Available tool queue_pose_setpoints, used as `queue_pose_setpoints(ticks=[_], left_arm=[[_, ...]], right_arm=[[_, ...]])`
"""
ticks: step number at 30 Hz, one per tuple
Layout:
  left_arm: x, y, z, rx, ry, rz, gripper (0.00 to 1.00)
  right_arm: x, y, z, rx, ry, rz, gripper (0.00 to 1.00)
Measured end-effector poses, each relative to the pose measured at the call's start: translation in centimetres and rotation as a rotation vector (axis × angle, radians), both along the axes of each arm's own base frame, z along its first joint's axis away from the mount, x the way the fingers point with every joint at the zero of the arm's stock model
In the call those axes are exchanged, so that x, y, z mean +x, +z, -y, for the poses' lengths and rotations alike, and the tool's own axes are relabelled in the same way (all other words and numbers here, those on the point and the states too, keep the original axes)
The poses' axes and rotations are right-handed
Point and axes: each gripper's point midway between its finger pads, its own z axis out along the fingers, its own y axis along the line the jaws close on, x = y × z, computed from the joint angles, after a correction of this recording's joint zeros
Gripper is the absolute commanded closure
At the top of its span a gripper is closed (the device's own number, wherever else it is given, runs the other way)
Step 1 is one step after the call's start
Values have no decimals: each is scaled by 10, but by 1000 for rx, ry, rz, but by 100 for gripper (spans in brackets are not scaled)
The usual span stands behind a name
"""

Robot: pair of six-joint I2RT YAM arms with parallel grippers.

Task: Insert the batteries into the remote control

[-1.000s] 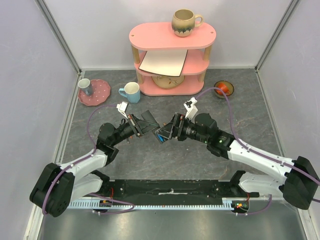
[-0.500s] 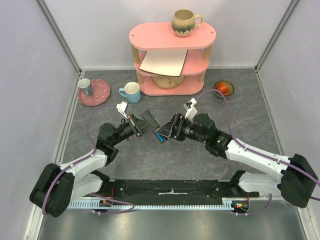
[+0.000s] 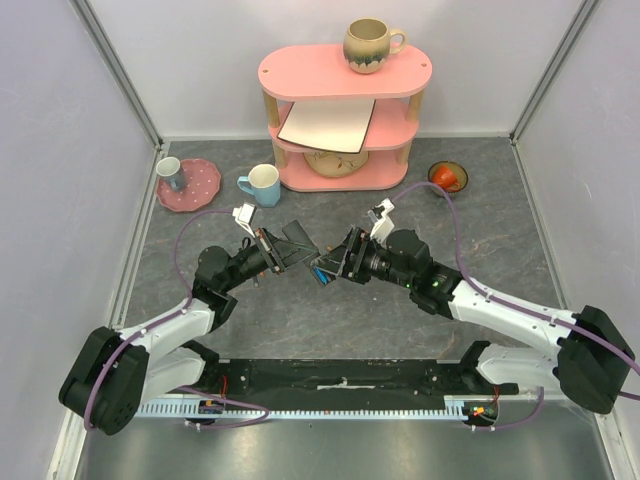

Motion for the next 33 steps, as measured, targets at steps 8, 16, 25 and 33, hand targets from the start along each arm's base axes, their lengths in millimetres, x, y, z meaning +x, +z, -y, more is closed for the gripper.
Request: queue_pose_setpoints(ticks=[8,16,25,33], left_arm=[[1,-1,0,1,4,-4,98],[2,-1,-1,2,10,-7,98],[3,-1,-1,2,15,-10,98],[4,-2,-1,2,20,-12,98]], right_arm=[[0,-1,0,18,-3,-5,22],[-2,-2,-3,39,8,-8,26],[-2,-3,-5,60,13,-12,34],[-5,-2,-10,81,33,-11,40]])
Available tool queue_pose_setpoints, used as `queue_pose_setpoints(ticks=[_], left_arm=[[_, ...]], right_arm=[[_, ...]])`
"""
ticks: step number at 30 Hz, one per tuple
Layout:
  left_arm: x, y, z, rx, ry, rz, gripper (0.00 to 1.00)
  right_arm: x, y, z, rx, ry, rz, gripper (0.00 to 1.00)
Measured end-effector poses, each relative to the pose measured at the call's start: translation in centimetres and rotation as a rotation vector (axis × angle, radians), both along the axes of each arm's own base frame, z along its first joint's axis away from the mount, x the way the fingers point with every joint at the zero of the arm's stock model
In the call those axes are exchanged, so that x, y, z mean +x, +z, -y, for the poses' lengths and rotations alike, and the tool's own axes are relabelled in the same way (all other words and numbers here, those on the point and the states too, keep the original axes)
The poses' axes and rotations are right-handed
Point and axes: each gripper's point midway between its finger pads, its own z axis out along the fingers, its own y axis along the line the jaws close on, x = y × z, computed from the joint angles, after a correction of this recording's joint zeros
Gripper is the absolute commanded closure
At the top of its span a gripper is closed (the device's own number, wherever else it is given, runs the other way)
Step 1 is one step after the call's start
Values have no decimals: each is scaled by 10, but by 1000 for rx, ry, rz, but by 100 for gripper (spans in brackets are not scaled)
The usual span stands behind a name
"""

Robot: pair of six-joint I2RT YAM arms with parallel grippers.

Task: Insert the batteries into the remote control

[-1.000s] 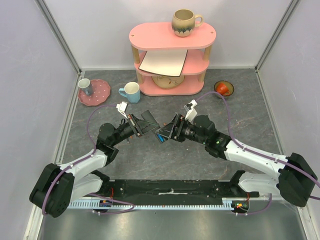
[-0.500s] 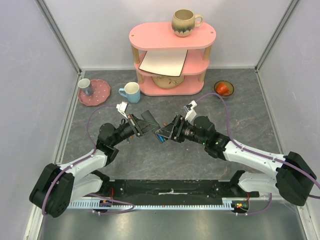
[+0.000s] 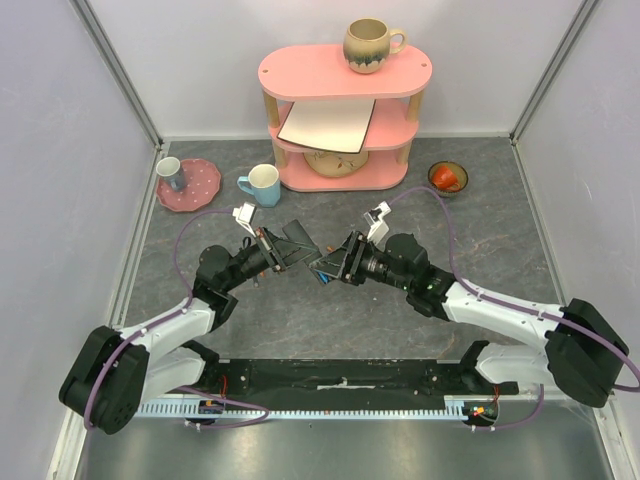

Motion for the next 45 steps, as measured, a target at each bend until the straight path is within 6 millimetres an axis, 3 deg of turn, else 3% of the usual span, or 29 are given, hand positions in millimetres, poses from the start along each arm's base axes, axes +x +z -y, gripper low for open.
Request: queue_pose_setpoints(ticks=[8,11,12,16,19,25,31,38,45], left_arm=[[2,2,0,-2,2,2,98],[2,2,0,-2,3,1,98],[2,2,0,-2,3,1,98],[2,4,0,-7,5,10,98],[2,8,0,-17,9,27,98],[4,9,-1,-19,21,27,98],[4,12,-1,-27,23,41,98],[3,13,-2,-29,23,46,98],[2,11,-2,-28,16,46,98]], right_arm=[[-6,-3,-8,7,32,-4,53],[-8,0,-10,17,37,0,52],[-8,0,-10,18,38,0,51],[-8,-2,-9,10,38,-2,28],[-10,-10,-7,-19,40,-16,21],[-11,-18,-4,-70,48,-14,16],[-11,-7,-1,-102,63,34,11],[-4,27,18,-91,47,155,14],[1,24,28,-118,38,179,29]])
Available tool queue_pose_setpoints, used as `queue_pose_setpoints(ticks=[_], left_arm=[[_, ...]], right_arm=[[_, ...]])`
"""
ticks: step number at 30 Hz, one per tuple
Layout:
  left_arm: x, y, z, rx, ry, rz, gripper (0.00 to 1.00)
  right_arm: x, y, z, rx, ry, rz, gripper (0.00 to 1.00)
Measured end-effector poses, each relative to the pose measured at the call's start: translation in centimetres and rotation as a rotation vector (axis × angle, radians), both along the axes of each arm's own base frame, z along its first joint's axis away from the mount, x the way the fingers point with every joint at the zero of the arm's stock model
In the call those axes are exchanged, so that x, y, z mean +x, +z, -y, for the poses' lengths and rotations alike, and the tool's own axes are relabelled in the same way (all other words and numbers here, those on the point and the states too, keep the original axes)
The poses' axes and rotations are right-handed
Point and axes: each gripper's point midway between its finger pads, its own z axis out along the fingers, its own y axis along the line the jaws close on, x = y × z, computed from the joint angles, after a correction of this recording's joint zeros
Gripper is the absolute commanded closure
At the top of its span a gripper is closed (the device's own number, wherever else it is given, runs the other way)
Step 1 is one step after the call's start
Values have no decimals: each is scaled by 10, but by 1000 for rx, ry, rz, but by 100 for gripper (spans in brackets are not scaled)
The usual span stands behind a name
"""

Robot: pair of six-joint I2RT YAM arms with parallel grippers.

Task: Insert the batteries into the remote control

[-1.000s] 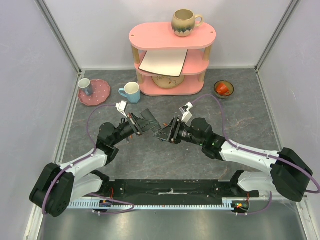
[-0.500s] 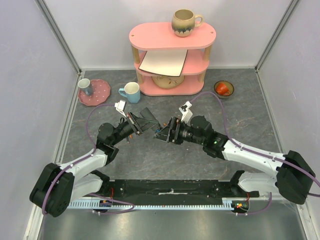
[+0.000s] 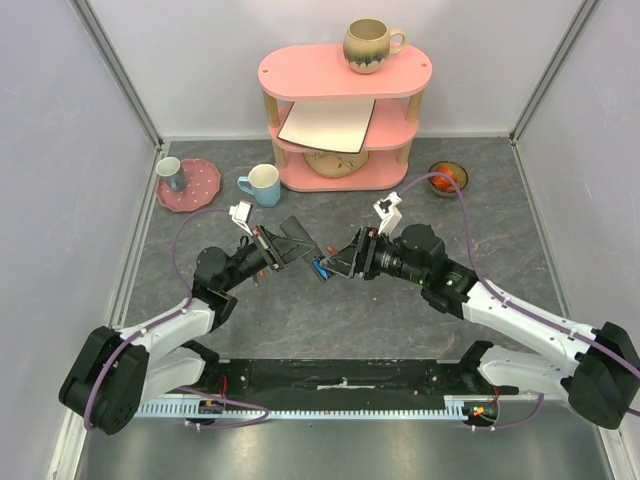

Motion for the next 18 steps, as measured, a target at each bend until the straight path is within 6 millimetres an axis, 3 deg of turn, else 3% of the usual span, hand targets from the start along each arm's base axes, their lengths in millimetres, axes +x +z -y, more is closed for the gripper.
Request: queue_pose_setpoints(ticks=[18], left_arm=[[-6,1,-1,-1,-16,12,98]], right_arm=[[-3,-18,-3,25,23,-35,43]])
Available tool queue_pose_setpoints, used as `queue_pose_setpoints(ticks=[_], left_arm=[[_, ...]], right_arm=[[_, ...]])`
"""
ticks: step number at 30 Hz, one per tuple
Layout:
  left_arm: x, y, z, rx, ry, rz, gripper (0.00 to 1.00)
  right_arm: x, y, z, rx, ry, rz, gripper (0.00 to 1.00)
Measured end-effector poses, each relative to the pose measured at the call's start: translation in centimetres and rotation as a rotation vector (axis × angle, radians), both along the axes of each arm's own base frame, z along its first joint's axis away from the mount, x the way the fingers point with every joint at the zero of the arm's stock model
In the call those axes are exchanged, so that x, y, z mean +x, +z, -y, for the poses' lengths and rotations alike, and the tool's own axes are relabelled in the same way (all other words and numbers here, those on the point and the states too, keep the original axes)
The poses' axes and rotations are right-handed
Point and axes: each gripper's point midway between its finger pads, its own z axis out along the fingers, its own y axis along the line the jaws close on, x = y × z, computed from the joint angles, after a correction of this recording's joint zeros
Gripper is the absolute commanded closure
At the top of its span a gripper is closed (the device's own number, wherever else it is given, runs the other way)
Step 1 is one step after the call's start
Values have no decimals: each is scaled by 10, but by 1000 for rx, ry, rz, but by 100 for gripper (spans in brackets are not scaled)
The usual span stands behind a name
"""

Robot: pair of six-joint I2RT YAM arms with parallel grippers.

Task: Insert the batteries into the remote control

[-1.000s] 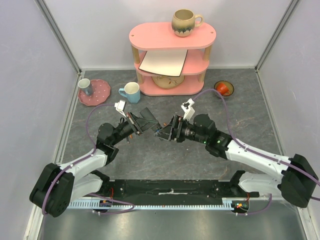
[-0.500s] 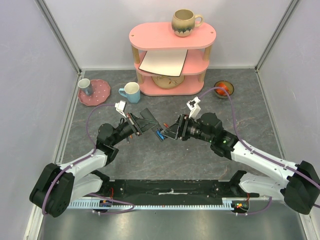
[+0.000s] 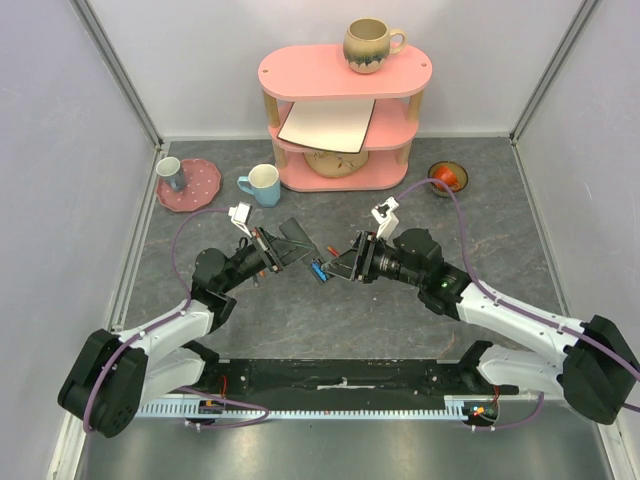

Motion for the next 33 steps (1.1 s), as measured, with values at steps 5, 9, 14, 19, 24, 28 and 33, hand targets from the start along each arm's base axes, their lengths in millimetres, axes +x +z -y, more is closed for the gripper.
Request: queue_pose_setpoints(ticks=[5,9,14,19,24,28,33], left_arm=[[1,-2,-1,2,3,-5,98],[1,-2,-1,3,4,-5,98],[1,-2,-1,3,4,-6,98],[1,-4,0,6,4,-12,98],[3,-7,0,12,6,-24,98],[4,-9,0,15,7,-29,98],[4,-11,0,19,7,-36,98]], right_arm=[[1,-1,-3,14,5,-8,44],[1,-1,-3,18,6,-8,45],[1,-1,-4,21,8,-9,46],[1,-4,-5,20,15,-16,47],[2,-6,-6,15,15,-21,47],[2,-8,-6,11,15,-25,47],[2,-10,-7,7,15,-28,47]])
